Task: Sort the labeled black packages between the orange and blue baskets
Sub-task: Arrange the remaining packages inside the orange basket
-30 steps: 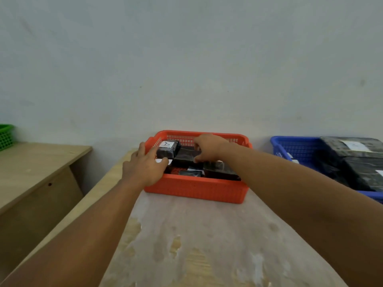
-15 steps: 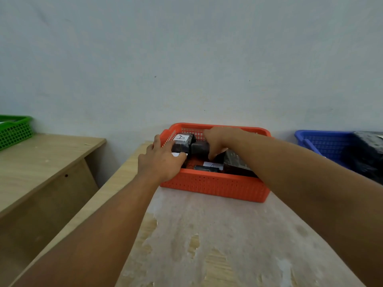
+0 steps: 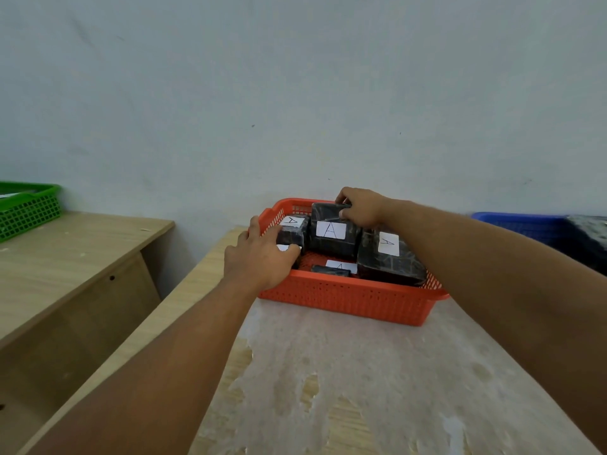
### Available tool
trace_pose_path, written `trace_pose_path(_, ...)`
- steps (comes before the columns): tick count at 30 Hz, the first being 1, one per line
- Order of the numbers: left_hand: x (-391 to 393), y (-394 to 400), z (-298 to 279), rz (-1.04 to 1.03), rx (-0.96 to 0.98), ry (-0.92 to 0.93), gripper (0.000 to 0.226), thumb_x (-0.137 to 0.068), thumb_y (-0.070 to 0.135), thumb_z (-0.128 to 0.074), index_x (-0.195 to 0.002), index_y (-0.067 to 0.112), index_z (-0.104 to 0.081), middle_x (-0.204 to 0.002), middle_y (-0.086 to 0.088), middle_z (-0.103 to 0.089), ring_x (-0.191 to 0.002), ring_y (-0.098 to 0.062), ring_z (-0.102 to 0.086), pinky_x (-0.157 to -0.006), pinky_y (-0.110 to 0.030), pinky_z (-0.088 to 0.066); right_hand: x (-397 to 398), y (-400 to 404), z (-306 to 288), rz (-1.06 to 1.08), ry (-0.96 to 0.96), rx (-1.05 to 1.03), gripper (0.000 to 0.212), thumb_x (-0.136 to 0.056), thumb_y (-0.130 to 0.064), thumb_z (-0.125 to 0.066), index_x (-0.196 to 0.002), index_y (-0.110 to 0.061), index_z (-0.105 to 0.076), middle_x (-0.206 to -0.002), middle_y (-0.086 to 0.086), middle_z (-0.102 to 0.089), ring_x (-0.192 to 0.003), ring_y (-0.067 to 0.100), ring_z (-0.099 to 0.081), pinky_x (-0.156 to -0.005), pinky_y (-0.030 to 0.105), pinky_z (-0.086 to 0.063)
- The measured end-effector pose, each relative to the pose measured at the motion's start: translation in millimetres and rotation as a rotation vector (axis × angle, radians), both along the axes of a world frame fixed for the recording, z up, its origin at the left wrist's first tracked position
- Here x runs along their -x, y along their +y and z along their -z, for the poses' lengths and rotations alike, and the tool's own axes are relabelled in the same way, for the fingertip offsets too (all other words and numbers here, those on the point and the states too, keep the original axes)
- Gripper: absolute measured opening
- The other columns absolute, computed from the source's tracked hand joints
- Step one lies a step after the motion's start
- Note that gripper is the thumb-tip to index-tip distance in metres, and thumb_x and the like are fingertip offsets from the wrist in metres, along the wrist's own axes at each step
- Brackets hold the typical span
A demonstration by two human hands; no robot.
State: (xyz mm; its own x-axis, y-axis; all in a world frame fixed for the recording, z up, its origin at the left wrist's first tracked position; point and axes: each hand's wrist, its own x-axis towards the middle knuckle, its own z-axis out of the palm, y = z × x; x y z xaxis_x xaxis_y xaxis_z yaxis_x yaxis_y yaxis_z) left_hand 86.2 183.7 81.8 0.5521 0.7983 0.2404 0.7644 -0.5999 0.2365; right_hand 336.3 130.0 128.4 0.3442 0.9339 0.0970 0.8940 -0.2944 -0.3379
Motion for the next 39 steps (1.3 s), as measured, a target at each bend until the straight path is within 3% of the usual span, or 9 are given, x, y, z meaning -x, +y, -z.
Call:
trace_pose_path(6,0,-1,0,0.001,-0.012,-0.007,0.081,-0.068,0.07,-0.018,-0.141,0.04,-0.036,-0.155,-0.004,-0.026,-0.134,-0.032,-0.038,-0.101,-0.054,-0.04,3,3,7,0.102,-0.402,0.064,0.037,-0.097,-0.026,-0.046,-0.133,-0.018,-0.054,-0.131,0.013,-0.049,-0.121,0.033,-0.045,-0.1,0.051,-0.034)
trace_pose_path(15,0,0,1,-0.005,-0.01,-0.015,0.082,-0.068,0.07,-0.018,-0.143,0.04,-0.034,-0.156,-0.004,-0.024,-0.134,-0.031,-0.038,-0.102,-0.054,-0.039,2,1,-5,0.056,-0.24,0.067,0.039,-0.088,-0.005,-0.052,-0.122,-0.025,-0.055,-0.121,0.007,-0.062,-0.1,0.024,-0.053,-0.084,0.039,-0.045)
trace_pose_path(17,0,1,2,-0.001,-0.016,-0.017,0.08,-0.069,0.069,-0.018,-0.142,0.04,-0.035,-0.155,-0.004,-0.025,-0.132,-0.031,-0.039,-0.101,-0.054,-0.04,6,1,1,0.045,-0.345,0.105,0.031,-0.093,-0.029,-0.054,-0.124,-0.025,-0.055,-0.124,0.006,-0.059,-0.108,0.026,-0.052,-0.091,0.044,-0.038)
trace_pose_path(20,0,2,2,0.001,-0.025,-0.008,0.075,-0.073,0.067,-0.022,-0.142,0.041,-0.035,-0.154,-0.004,-0.026,-0.131,-0.03,-0.04,-0.098,-0.052,-0.041,21,4,17,0.021,-0.408,0.269,0.09,-0.069,-0.09,-0.043,-0.13,-0.025,-0.055,-0.128,0.006,-0.053,-0.118,0.029,-0.051,-0.096,0.05,-0.037)
trace_pose_path(22,-1,2,2,-0.002,-0.025,0.003,0.074,-0.074,0.066,-0.023,-0.142,0.041,-0.035,-0.155,-0.004,-0.025,-0.131,-0.03,-0.039,-0.098,-0.052,-0.04,31,7,24,-0.006,-0.377,0.378,0.111,-0.046,-0.101,-0.045,-0.129,-0.028,-0.055,-0.126,0.002,-0.056,-0.116,0.028,-0.054,-0.092,0.049,-0.037)
trace_pose_path(28,0,1,2,-0.004,-0.016,-0.004,0.075,-0.073,0.066,-0.023,-0.142,0.041,-0.036,-0.154,-0.003,-0.025,-0.131,-0.03,-0.039,-0.099,-0.052,-0.04,35,1,18,-0.07,-0.412,0.353,0.078,-0.072,-0.079,-0.058,-0.132,-0.029,-0.056,-0.13,0.001,-0.058,-0.121,0.027,-0.052,-0.097,0.051,-0.036)
trace_pose_path(31,0,1,2,-0.009,-0.015,-0.004,0.075,-0.072,0.066,-0.023,-0.142,0.041,-0.037,-0.155,-0.004,-0.025,-0.132,-0.03,-0.039,-0.1,-0.052,-0.04,55,-8,6,-0.294,-0.231,0.182,0.055,-0.074,-0.064,-0.07,-0.115,-0.029,-0.062,-0.111,-0.006,-0.06,-0.105,0.019,-0.058,-0.083,0.036,-0.045)
trace_pose_path(36,1,0,1,-0.004,-0.008,-0.008,0.075,-0.073,0.066,-0.024,-0.142,0.041,-0.038,-0.156,-0.004,-0.024,-0.134,-0.031,-0.037,-0.1,-0.053,-0.039,83,-16,14,-0.336,-0.428,0.438,0.027,-0.084,-0.032,-0.071,-0.105,-0.015,-0.067,-0.102,0.004,-0.066,-0.089,0.022,-0.06,-0.056,0.027,-0.04)
trace_pose_path(39,1,-1,1,-0.006,0.008,-0.002,0.075,-0.074,0.066,-0.024,-0.144,0.041,-0.036,-0.158,-0.002,-0.02,-0.136,-0.03,-0.035,-0.102,-0.053,-0.038,84,-21,18,-0.27,-0.366,0.435,0.028,-0.085,-0.021,-0.069,-0.111,-0.011,-0.063,-0.107,0.009,-0.066,-0.09,0.025,-0.06,-0.06,0.029,-0.045)
